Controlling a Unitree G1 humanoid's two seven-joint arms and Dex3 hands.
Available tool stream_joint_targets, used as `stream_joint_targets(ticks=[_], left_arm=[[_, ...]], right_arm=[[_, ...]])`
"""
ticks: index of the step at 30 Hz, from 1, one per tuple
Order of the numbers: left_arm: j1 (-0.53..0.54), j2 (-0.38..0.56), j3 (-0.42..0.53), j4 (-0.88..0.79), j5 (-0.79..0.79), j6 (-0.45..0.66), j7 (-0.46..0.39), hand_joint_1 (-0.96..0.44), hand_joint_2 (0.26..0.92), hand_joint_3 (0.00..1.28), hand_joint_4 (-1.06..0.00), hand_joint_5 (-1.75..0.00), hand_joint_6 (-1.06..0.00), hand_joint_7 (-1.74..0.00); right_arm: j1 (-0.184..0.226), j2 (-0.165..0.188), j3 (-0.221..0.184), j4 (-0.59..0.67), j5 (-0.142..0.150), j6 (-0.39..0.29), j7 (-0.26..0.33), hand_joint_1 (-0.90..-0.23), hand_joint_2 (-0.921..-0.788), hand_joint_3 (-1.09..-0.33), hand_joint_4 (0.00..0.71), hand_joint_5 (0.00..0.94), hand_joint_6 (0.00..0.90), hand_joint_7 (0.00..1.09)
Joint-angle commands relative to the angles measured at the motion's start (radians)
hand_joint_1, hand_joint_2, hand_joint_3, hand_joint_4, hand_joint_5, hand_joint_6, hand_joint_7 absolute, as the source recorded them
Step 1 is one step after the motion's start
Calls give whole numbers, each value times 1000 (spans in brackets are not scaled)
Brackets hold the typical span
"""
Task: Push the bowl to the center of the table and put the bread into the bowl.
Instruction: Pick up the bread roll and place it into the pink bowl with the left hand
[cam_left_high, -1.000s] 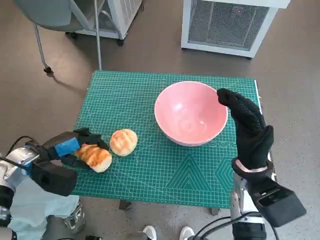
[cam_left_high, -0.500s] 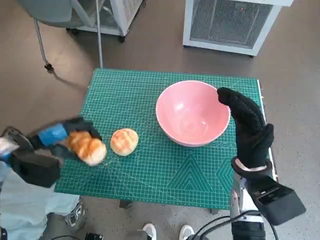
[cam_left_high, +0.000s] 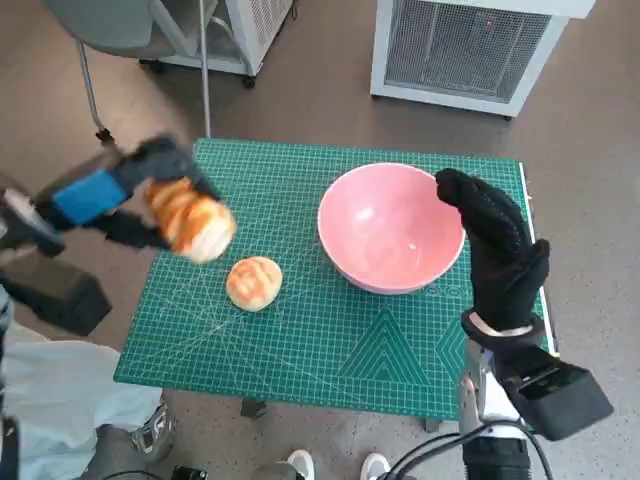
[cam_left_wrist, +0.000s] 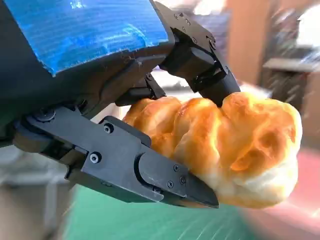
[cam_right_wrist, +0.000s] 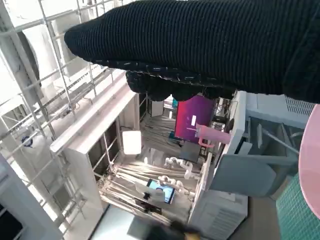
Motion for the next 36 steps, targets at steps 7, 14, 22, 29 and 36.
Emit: stream_joint_targets(ticks=[7, 14, 22, 29, 36], left_arm=[[-245, -209, -99, 69, 113, 70, 12, 0, 921, 168, -489, -1340, -602, -1228], [-368, -332, -171, 233, 197, 79, 55, 0, 921, 145, -511, -1292, -633, -1218], [-439, -430, -236, 399, 261, 103, 91, 0, 921, 138, -534, -1265, -623, -1231], [-457, -493, -301, 484, 337, 153, 162, -1, 921, 142, -532, -1289, -616, -1217], [-441, -535, -369, 514, 412, 198, 234, -1, 921, 150, -548, -1300, -583, -1225]], right_arm=[[-5, -12, -8, 34, 23, -13, 32, -537, -921, -837, 268, 49, -1, 662], [4, -22, -10, 8, 33, -3, 42, -537, -921, -835, 267, 51, -1, 664], [25, -31, -10, -28, 38, 6, 41, -537, -921, -836, 263, 54, -1, 663], [41, -30, -9, -55, 27, 17, 27, -534, -921, -839, 259, 57, -1, 661], [46, -22, -6, -58, 10, 15, 9, -538, -921, -835, 259, 62, -1, 660]])
